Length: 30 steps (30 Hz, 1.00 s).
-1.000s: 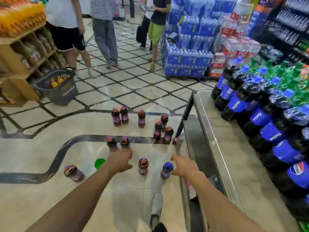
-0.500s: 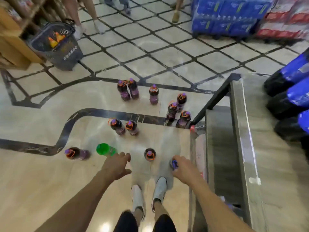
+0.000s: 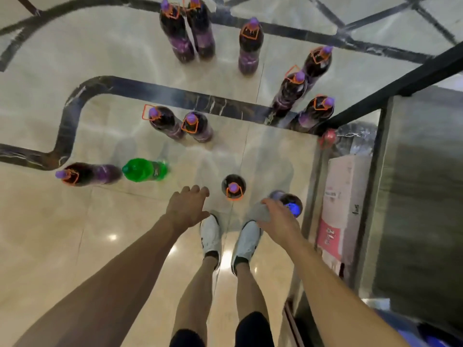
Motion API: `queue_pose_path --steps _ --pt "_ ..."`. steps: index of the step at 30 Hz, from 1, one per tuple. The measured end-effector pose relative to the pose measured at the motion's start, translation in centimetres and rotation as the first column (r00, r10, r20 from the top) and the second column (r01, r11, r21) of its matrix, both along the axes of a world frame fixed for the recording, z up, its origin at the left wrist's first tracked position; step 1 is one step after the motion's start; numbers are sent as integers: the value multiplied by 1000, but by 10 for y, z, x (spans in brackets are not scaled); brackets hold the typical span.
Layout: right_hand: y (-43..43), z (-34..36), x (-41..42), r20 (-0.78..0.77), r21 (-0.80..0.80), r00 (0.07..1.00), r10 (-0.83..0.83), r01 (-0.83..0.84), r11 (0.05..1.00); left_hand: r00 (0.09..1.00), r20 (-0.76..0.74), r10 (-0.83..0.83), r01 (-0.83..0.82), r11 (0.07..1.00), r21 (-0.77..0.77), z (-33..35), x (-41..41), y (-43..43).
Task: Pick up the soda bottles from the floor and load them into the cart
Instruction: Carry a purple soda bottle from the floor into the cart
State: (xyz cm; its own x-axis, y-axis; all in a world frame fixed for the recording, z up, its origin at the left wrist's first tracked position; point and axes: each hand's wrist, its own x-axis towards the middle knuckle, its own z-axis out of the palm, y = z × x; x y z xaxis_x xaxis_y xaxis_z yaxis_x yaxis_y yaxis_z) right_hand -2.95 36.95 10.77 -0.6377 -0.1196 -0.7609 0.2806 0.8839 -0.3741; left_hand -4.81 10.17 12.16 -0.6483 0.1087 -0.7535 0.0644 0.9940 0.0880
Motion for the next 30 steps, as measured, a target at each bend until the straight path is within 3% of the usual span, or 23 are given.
queue_pose_path --steps 7,15,19,23,30 --pt "-24 -136 -23 -25 -89 999 -41 39 995 999 -46 2 1 998 64 -134 -9 -3" --pt "-15 -248 -35 -7 -310 997 -73 67 948 985 -123 121 -51 884 465 -271 -4 -7" --pt "-23 -285 -33 -38 -401 995 -94 71 913 959 -176 223 -76 798 597 -309 -5 7" --pt "-30 -310 -32 -42 -458 994 -99 69 886 953 -102 284 -135 702 700 -331 -9 7" --pt "-33 -309 -52 -86 -477 994 -69 20 879 950 -58 305 -164 652 741 -331 -27 4"
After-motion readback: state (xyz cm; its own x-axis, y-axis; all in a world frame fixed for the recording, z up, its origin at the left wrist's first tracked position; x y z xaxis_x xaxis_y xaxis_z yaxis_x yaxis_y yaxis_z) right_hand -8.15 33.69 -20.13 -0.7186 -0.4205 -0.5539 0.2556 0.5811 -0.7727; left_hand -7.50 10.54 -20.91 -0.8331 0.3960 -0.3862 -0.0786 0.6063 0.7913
